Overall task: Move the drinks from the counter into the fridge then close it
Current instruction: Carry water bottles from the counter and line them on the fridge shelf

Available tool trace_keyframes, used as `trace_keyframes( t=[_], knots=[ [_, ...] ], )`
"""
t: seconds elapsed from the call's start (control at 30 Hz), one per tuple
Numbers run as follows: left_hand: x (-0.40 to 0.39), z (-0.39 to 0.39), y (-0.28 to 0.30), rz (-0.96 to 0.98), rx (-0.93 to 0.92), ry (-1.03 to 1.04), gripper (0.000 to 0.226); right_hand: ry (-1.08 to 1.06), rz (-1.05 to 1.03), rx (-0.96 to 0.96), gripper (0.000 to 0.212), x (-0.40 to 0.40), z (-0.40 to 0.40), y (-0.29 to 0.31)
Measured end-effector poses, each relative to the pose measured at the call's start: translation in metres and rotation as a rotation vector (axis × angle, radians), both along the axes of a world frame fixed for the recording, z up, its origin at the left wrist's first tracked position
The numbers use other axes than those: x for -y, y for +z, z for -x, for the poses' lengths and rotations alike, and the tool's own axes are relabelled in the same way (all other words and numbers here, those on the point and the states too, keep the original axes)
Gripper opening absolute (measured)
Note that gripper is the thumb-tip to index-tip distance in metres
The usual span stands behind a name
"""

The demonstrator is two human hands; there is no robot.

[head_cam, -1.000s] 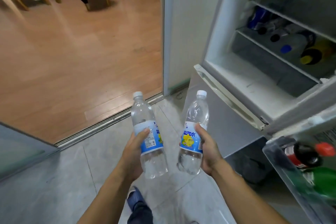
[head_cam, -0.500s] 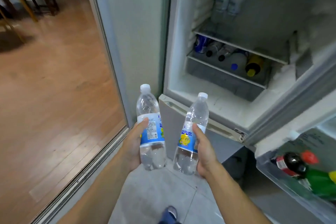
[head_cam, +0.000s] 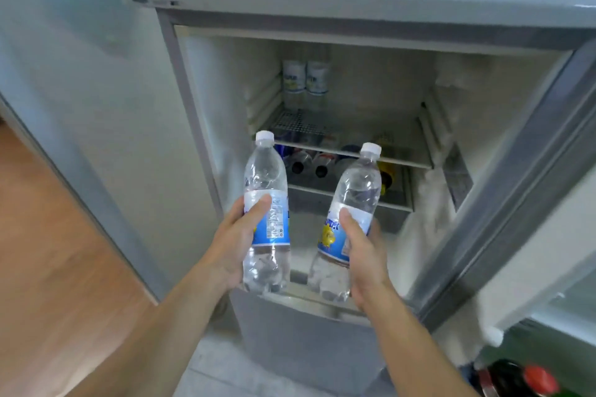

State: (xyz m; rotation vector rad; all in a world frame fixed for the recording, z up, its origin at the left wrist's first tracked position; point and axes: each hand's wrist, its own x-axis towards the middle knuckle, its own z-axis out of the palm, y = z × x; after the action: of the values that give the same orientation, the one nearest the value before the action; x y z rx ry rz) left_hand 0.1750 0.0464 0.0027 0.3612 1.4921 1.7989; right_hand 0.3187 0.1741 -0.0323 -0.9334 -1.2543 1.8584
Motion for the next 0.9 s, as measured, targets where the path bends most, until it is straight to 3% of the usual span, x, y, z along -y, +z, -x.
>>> trace_keyframes(
  t=[0.13, 0.33, 0.47, 0.77, 0.9],
  knots=[
    [-0.056, 0.038, 0.025, -0.022, -0.052, 0.006, 0.011, -0.086, -0.089, -0.038, 0.038, -0.044, 0.033, 0.034],
    [-0.159, 0.087, 0.055, -0.103, -0.155, 0.004, 0.044, -0.186, -0.173, -0.052, 0.041, -0.113, 0.088, 0.081],
    [-0.220, 0.118, 0.065, -0.138, -0.247, -0.061, 0.050, -0.213, -0.254, -0.011, 0.042, -0.158, 0.113, 0.101],
    [-0.319, 0.150, 0.064, -0.097, -0.640, -0.050, 0.082, -0.339, -0.463, 0.024, 0.045, -0.228, 0.140, 0.094],
    [-0.342, 0.158, 0.055, -0.099, -0.706, -0.038, 0.078, -0.362, -0.458, -0.002, 0.047, -0.252, 0.152, 0.084]
  ],
)
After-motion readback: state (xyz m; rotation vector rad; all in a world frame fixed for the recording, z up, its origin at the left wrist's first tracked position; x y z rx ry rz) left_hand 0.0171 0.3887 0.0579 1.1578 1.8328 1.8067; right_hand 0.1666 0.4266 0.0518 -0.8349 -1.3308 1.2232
